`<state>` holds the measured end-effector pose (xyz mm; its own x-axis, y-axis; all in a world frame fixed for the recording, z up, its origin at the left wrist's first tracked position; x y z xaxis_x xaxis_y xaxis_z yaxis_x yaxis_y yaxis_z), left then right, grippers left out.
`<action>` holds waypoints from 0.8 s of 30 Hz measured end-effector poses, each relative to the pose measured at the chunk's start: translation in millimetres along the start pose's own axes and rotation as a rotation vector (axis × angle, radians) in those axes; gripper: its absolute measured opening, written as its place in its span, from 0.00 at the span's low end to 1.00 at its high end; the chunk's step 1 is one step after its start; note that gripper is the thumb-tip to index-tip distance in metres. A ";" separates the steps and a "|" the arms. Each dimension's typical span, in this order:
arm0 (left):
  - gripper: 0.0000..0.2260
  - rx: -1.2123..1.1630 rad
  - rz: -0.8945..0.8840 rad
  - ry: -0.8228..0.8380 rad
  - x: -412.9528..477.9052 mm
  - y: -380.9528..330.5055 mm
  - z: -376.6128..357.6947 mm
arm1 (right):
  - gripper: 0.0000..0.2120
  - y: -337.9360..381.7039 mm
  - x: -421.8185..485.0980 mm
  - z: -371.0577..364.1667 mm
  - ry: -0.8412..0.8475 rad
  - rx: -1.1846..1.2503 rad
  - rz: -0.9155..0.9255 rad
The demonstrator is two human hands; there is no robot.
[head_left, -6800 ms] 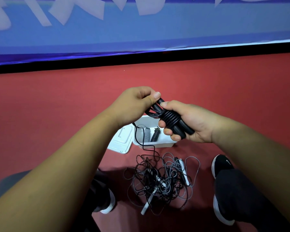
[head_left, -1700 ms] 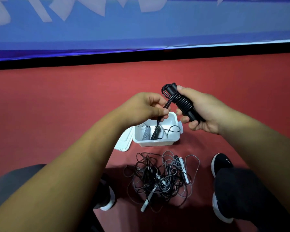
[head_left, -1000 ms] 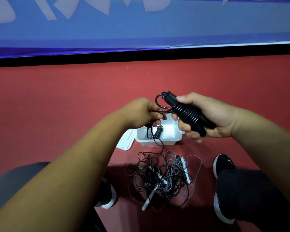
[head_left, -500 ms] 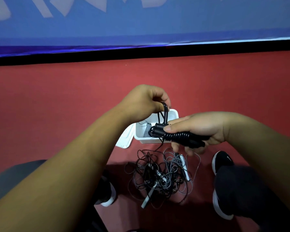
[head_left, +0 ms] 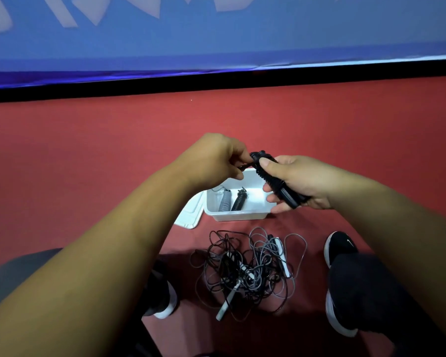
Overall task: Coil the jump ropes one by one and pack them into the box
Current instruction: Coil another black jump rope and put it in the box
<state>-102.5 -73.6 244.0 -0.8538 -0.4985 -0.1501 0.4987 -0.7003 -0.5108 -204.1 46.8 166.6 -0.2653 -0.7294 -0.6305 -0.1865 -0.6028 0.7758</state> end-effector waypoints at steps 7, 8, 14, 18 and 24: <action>0.02 0.068 0.133 0.053 -0.2 10.6 -23.1 | 0.17 7.1 -0.6 -4.8 -0.071 0.169 0.033; 0.02 0.045 0.145 0.060 -1.0 11.6 -26.7 | 0.17 8.2 -0.5 -5.5 -0.076 0.184 0.041; 0.11 -0.241 0.193 0.047 -3.6 10.5 -36.1 | 0.22 7.5 -0.1 -9.0 -0.084 0.324 0.019; 0.09 -0.381 0.141 0.038 1.0 8.6 -29.6 | 0.28 12.7 -0.7 -0.2 -0.112 0.325 0.039; 0.16 -0.519 0.068 -0.003 -3.3 4.8 -14.5 | 0.28 22.2 -4.3 8.7 -0.059 0.329 0.080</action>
<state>-99.4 -67.9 229.7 -0.8214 -0.5358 -0.1953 0.4122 -0.3213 -0.8525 -215.4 39.4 186.7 -0.3440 -0.7443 -0.5725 -0.4556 -0.4008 0.7949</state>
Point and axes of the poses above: each hand's wrist, its own x-axis towards the middle knuckle, its own z-axis out of the back of the hand, y = z × x, the point moved 10 cm from there along x, towards the middle knuckle, and after that the axes turned 4 degrees about x, right-handed, at the moved point
